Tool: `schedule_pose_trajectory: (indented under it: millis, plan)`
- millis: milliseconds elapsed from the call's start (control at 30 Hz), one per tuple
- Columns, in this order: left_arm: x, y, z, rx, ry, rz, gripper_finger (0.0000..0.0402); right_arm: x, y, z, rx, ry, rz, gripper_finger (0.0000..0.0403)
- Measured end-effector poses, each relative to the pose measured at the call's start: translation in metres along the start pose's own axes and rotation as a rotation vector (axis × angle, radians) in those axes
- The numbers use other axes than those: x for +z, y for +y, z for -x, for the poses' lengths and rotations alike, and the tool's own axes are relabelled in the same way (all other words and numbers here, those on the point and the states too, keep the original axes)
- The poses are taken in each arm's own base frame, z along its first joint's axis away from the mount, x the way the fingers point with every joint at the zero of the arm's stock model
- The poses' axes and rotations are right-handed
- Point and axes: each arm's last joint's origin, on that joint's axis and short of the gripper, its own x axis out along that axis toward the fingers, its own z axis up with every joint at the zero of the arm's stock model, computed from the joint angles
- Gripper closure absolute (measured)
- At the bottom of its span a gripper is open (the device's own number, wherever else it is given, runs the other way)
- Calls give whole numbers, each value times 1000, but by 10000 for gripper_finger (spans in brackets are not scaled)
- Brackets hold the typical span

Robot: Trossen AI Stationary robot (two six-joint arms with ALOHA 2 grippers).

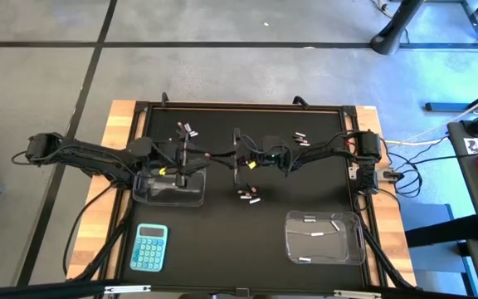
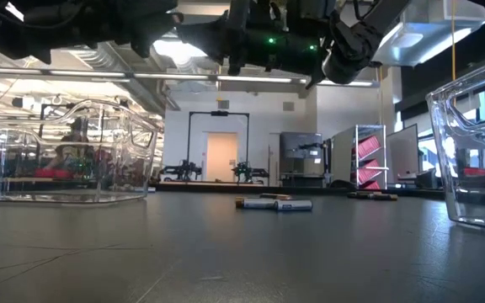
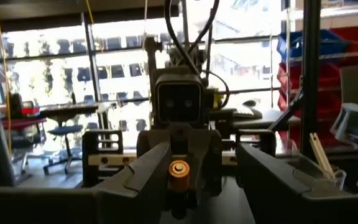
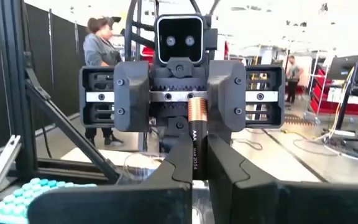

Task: Sort batteries
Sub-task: Put the black battery into the left transparent bin

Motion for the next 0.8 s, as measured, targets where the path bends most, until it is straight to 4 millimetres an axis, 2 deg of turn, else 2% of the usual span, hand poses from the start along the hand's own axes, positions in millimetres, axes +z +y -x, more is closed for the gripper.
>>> schedule_pose_trajectory:
  millis: [433, 800]
  plan:
    - [6, 3, 0, 74, -59, 7, 228, 10, 1, 1, 49, -101, -7, 384]
    - [-5, 1, -11, 62, -92, 57, 281, 12, 1, 1, 51, -116, -7, 384]
